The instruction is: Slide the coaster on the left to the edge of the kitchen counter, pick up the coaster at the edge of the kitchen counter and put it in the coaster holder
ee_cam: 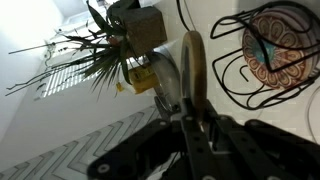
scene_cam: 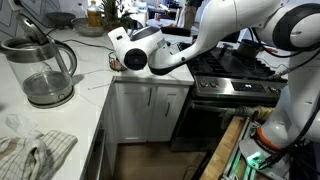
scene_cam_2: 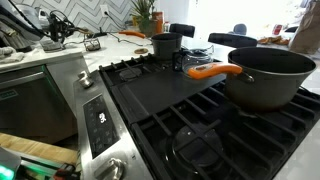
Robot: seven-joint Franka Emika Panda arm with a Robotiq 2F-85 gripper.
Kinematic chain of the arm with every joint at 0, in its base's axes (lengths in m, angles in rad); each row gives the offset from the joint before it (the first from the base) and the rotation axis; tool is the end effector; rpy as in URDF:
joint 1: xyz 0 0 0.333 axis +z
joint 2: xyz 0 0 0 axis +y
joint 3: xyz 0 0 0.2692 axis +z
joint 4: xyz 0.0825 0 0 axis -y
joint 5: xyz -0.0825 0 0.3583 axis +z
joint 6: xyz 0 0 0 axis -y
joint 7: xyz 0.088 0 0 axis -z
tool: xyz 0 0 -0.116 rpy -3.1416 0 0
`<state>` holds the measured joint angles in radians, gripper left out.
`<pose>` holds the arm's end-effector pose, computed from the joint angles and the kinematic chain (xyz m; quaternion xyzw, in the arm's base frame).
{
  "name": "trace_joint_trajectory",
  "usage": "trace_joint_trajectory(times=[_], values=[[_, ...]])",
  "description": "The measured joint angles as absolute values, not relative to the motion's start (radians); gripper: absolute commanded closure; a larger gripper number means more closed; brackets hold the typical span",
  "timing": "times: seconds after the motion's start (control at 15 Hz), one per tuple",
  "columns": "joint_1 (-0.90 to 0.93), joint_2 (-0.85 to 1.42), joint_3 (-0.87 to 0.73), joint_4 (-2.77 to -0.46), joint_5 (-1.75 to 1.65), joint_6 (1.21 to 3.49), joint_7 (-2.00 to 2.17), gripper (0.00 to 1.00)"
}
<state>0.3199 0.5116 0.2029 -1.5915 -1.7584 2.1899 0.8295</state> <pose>0.6173 0.2840 0.3547 0.7276 0.2983 0.4193 0.4537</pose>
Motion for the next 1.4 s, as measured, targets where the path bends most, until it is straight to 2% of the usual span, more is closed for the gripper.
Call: trace_joint_trajectory(times=[0.87,0.93,1.0,1.07,1.2,1.4], values=[[0.276,0.589,0.185,-1.547,-1.796,2.331,0.785,0.97],[0.274,0.591,0.185,-1.547,-1.796,2.334,0.783,0.76],[0.273,0.593,0.185,-1.546,-1.796,2.335,0.780,0.63],[0.272,0.595,0.185,-1.546,-1.796,2.336,0.778,0.55],[0.272,0.596,0.185,-1.546,-1.796,2.336,0.773,0.43],[0.272,0.596,0.185,-1.543,-1.796,2.336,0.763,0.33]])
